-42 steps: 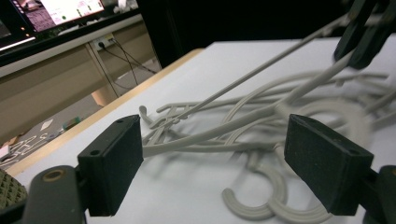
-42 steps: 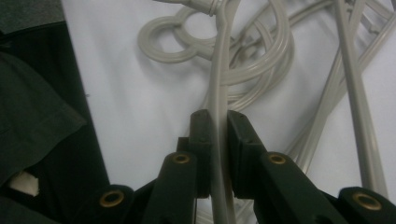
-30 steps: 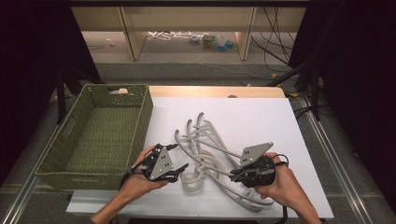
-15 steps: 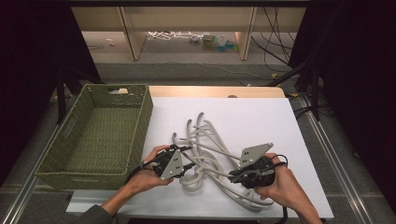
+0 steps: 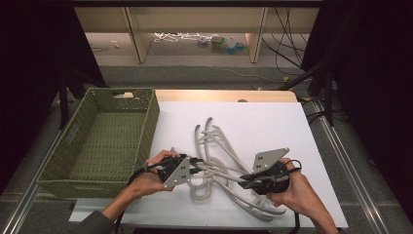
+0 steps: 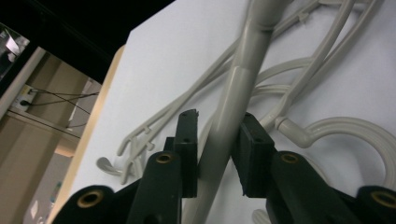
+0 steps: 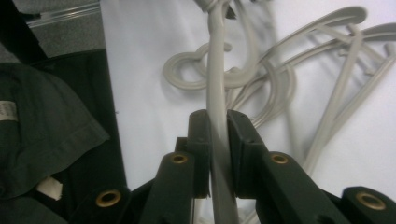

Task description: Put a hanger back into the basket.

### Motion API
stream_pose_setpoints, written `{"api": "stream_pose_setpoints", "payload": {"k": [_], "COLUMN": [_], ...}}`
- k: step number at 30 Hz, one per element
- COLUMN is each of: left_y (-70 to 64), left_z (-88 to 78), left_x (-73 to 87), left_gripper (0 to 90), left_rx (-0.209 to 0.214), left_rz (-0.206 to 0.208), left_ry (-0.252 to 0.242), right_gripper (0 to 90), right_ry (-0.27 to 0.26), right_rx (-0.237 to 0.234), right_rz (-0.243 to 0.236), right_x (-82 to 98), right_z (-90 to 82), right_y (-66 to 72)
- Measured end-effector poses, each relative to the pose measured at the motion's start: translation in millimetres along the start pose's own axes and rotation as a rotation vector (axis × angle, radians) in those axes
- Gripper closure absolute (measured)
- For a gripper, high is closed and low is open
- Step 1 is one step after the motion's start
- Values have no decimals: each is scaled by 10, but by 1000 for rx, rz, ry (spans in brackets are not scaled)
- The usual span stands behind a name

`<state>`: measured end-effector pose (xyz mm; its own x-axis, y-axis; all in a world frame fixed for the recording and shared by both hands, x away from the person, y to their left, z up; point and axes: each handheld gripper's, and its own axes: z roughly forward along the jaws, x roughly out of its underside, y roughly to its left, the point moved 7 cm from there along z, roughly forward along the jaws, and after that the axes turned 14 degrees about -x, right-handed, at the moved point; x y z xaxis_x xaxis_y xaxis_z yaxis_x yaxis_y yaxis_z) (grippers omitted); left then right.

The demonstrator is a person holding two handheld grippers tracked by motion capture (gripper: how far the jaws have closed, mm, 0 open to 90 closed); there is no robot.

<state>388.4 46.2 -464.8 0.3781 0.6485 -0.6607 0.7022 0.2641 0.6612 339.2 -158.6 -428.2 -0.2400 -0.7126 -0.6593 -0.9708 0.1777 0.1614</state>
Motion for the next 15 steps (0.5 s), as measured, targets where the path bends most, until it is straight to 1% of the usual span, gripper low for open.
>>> {"api": "stream_pose_setpoints", "payload": {"k": [1,3,4,5,6,7,8,9,11,13,14,15], "left_y": [2,-18,-19,-19,-26,-6,-5,3,43,74,97,113], "left_z": [-30,-53,-57,-63,-65,-78,-83,-89,-107,-113,-112,-113], "left_x": [-24,-51,-66,-82,-102,-114,-126,-140,-132,-110,-103,-92], "left_gripper": [747,767,773,776,782,788,794,797,798,797,797,798], "left_rx": [17,35,35,40,41,36,36,32,25,15,-2,-4], "left_rz": [36,58,62,58,45,55,50,27,12,-8,-17,-36], "left_ry": [16,31,41,47,45,59,61,62,85,112,120,133], "right_gripper": [783,761,755,743,707,633,560,519,432,370,347,334], "right_ry": [-8,-18,-19,-26,-37,-59,-92,-117,-185,-234,-266,-289], "right_rx": [7,14,16,11,22,40,55,65,96,140,175,192], "right_rz": [1,9,15,15,26,37,78,93,128,122,121,132], "right_x": [3,14,24,27,25,12,-6,-22,-67,-110,-137,-153], "right_z": [-12,-43,-56,-64,-76,-93,-122,-147,-228,-298,-347,-378], "right_y": [-17,-54,-68,-75,-90,-118,-141,-161,-197,-225,-249,-261]}}
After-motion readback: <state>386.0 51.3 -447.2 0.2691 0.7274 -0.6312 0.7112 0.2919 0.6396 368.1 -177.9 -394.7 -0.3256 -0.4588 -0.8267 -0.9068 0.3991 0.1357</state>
